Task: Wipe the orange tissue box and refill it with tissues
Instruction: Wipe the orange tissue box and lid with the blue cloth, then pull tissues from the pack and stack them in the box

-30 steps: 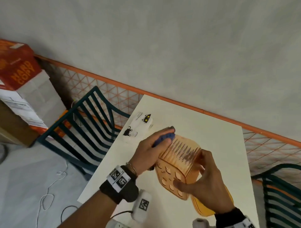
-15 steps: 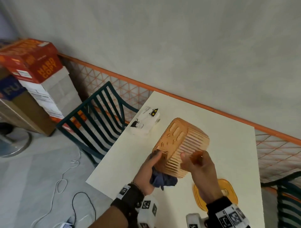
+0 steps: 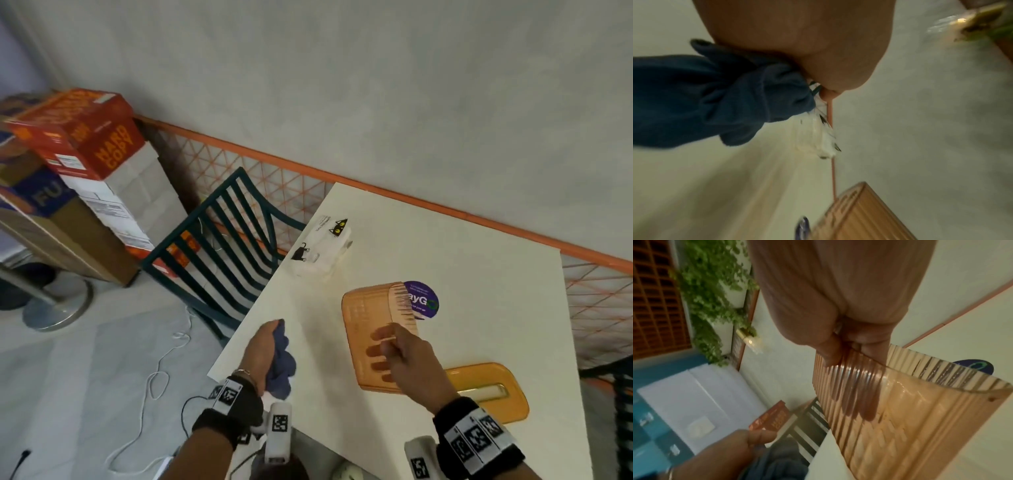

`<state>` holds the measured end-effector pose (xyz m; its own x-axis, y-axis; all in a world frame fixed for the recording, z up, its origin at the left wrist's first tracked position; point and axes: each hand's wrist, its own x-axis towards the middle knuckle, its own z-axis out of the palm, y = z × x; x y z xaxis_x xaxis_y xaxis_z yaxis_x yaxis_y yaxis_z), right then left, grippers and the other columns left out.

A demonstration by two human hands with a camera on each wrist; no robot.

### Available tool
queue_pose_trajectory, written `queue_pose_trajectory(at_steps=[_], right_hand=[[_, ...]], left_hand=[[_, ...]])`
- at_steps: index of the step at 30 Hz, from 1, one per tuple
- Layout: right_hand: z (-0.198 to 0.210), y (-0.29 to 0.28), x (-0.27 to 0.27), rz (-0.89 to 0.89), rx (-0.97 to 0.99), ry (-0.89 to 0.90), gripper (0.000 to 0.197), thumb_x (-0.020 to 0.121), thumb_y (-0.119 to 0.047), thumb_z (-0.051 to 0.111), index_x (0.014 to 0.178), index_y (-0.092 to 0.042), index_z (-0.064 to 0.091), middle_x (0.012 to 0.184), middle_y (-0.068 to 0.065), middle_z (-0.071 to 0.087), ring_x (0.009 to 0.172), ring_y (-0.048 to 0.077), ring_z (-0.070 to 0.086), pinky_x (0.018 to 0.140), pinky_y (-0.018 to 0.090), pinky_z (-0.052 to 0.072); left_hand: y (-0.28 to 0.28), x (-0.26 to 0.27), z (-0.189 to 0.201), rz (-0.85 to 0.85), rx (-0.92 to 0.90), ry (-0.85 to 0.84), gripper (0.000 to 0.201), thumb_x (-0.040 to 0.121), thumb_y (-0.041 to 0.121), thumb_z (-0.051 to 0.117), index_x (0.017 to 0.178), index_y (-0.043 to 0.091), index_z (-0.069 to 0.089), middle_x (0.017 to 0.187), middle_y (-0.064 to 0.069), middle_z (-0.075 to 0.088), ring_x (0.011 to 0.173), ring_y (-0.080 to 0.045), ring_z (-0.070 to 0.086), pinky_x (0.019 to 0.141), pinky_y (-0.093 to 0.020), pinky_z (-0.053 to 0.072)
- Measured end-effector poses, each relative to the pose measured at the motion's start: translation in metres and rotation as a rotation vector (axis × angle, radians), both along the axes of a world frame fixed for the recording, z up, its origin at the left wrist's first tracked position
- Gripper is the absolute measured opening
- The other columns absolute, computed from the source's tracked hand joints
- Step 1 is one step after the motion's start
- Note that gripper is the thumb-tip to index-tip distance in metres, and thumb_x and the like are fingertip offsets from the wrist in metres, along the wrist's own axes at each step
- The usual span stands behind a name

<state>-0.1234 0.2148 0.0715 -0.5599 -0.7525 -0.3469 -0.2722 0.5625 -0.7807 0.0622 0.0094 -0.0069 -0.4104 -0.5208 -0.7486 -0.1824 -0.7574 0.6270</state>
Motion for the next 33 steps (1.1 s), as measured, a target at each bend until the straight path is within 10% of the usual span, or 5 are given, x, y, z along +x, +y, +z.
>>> queue_pose_trajectory(at_steps=[3, 7, 12, 20, 33], right_hand=[[-0.014, -0.009, 0.012, 0.110, 0.072, 0.141, 0.022, 0.101, -0.007, 0.048, 0.107, -0.024, 0.061, 0.098, -0.003, 0.075, 0.087, 0.009, 0.073, 0.072, 0.028, 0.062], [-0.027, -0.030, 0.029, 0.219, 0.231, 0.261, 0.029, 0.097, -0.012, 0.048, 0.116, -0.027, 0.062, 0.101, -0.005, 0.074, 0.090, 0.018, 0.071, 0.081, 0.038, 0.059], [-0.032, -0.060, 0.044, 0.293, 0.385, 0.363, 0.045, 0.092, -0.007, 0.051, 0.130, -0.030, 0.059, 0.109, -0.001, 0.073, 0.095, 0.024, 0.070, 0.071, 0.030, 0.050], [-0.042, -0.099, 0.065, 0.381, 0.616, 0.428, 0.058, 0.090, -0.004, 0.044, 0.142, -0.027, 0.050, 0.106, 0.009, 0.071, 0.093, 0.031, 0.068, 0.079, 0.037, 0.054], [-0.067, -0.100, 0.075, 0.184, 0.563, 0.278, 0.052, 0.100, -0.021, 0.055, 0.148, -0.037, 0.045, 0.142, -0.008, 0.059, 0.130, 0.016, 0.054, 0.105, 0.029, 0.045]], left_hand=[[-0.033, 0.020, -0.028, -0.211, -0.476, -0.337, 0.029, 0.087, 0.029, 0.057, 0.115, 0.038, 0.065, 0.115, -0.005, 0.067, 0.098, -0.028, 0.066, 0.089, -0.044, 0.057], [-0.050, 0.024, -0.053, -0.567, -0.811, -0.637, 0.047, 0.086, 0.008, 0.059, 0.133, 0.013, 0.062, 0.135, -0.016, 0.059, 0.119, -0.034, 0.059, 0.104, -0.043, 0.049], [-0.052, 0.011, -0.039, -0.693, -0.914, -0.839, 0.049, 0.090, 0.046, 0.060, 0.136, 0.031, 0.059, 0.152, -0.005, 0.039, 0.133, -0.031, 0.049, 0.110, -0.046, 0.043], [-0.069, -0.049, 0.002, -0.863, -0.852, -0.320, 0.041, 0.094, 0.052, 0.060, 0.128, 0.030, 0.066, 0.118, 0.008, 0.073, 0.099, -0.006, 0.064, 0.076, -0.015, 0.048], [-0.123, -0.056, -0.010, -1.023, -0.886, -0.329, 0.053, 0.083, 0.056, 0.069, 0.129, 0.030, 0.060, 0.123, 0.009, 0.067, 0.109, -0.010, 0.063, 0.093, -0.031, 0.055]])
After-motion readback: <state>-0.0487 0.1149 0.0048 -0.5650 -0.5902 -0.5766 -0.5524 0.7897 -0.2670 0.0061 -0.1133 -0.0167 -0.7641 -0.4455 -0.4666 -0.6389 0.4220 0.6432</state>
